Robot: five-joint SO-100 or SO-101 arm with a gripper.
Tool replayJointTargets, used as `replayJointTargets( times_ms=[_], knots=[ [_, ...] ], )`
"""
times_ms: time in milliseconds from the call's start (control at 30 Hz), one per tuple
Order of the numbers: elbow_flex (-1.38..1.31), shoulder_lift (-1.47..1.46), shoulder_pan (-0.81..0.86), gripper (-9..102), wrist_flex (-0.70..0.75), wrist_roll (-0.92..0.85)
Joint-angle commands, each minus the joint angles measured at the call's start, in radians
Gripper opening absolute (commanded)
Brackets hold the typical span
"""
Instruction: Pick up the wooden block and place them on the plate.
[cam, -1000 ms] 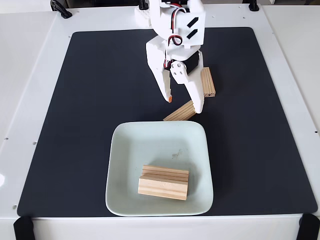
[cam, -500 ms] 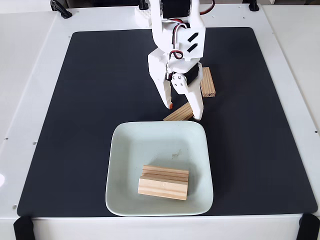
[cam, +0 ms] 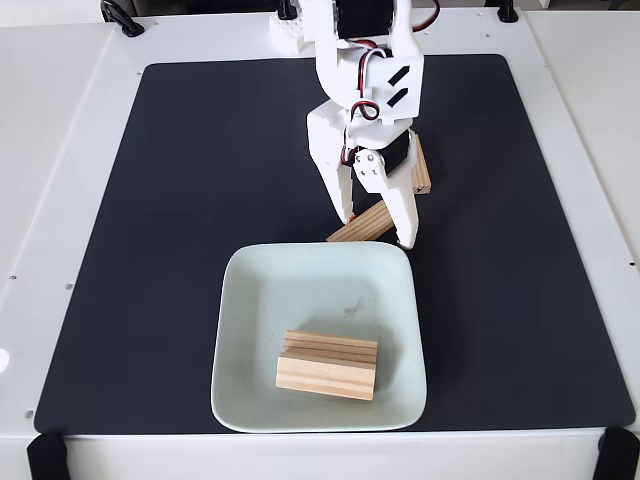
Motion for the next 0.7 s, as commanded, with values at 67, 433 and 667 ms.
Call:
replayJointTargets(
  times_ms=[67, 433, 667],
  knots=[
    [-0.032, -0.015, -0.011, 30, -0.014, 0.002],
    [-0.021, -0.023, -0.009, 13, -0.012, 0.006],
    [-0.017, -0.023, -0.009, 0, -0.014, 0.011]
  ],
)
